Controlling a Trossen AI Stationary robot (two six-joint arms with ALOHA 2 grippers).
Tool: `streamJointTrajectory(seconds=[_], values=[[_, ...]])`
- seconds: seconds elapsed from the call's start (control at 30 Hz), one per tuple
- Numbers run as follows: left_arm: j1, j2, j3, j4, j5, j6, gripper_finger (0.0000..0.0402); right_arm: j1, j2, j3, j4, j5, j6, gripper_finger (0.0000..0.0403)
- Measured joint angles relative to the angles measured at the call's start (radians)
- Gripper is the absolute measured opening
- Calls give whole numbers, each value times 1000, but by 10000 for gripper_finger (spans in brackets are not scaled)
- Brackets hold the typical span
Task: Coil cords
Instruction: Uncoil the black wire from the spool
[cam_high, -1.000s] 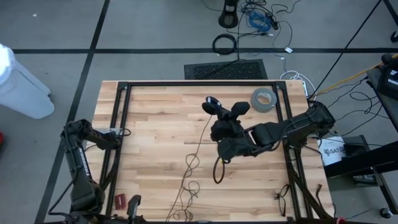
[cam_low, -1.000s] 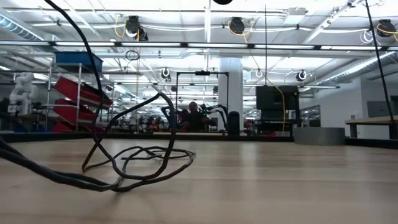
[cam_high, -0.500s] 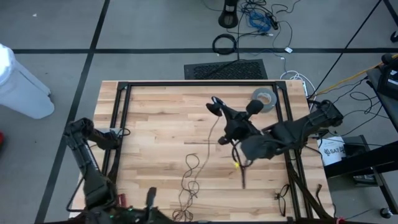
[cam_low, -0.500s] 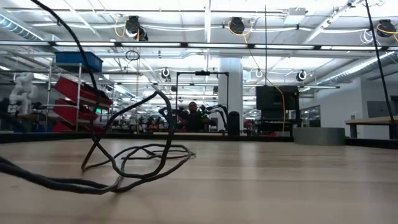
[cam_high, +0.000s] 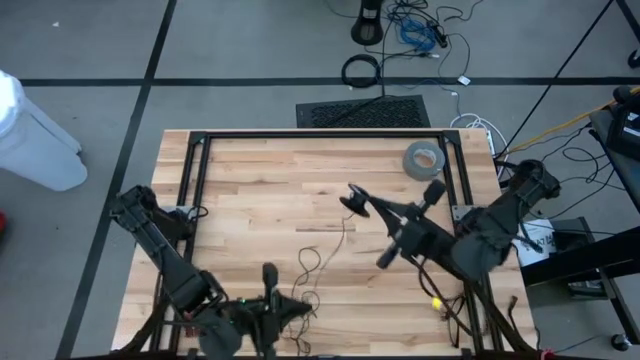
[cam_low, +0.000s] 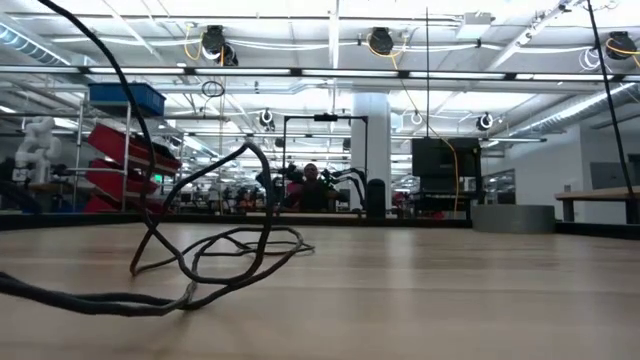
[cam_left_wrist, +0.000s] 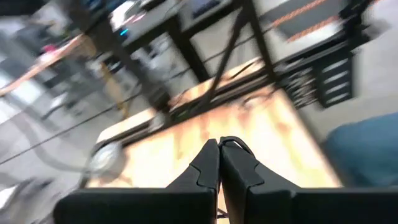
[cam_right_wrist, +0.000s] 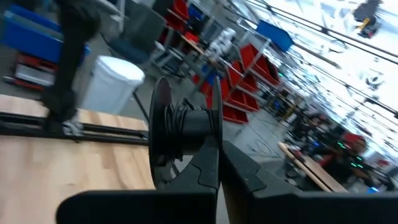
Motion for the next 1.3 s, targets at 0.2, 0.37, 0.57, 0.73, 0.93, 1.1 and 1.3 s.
streamJointTrajectory(seconds=[0.2, 0.37, 0.57, 0.73, 0.93, 1.1, 1.3], values=[[65, 0, 0, -224, -137, -133, 10, 102, 1, 0, -1, -3, 51, 0], [134, 0, 0, -399, -160, -267, 10, 185, 7, 0, -4, -4, 79, 0], [210, 0, 0, -577, -224, -372, 10, 265, 22, 0, -3, -3, 95, 0], [279, -35, 0, -654, -281, -389, 10, 313, 36, 0, -1, -3, 112, 0], [395, -142, 0, -657, -284, -315, 10, 346, 44, 0, -1, -3, 128, 0], [497, -239, 0, -657, -244, -284, 10, 352, 46, 0, -3, -2, 136, 0], [543, -319, 0, -658, -188, -282, 10, 347, 78, 0, -18, 3, 149, 0]])
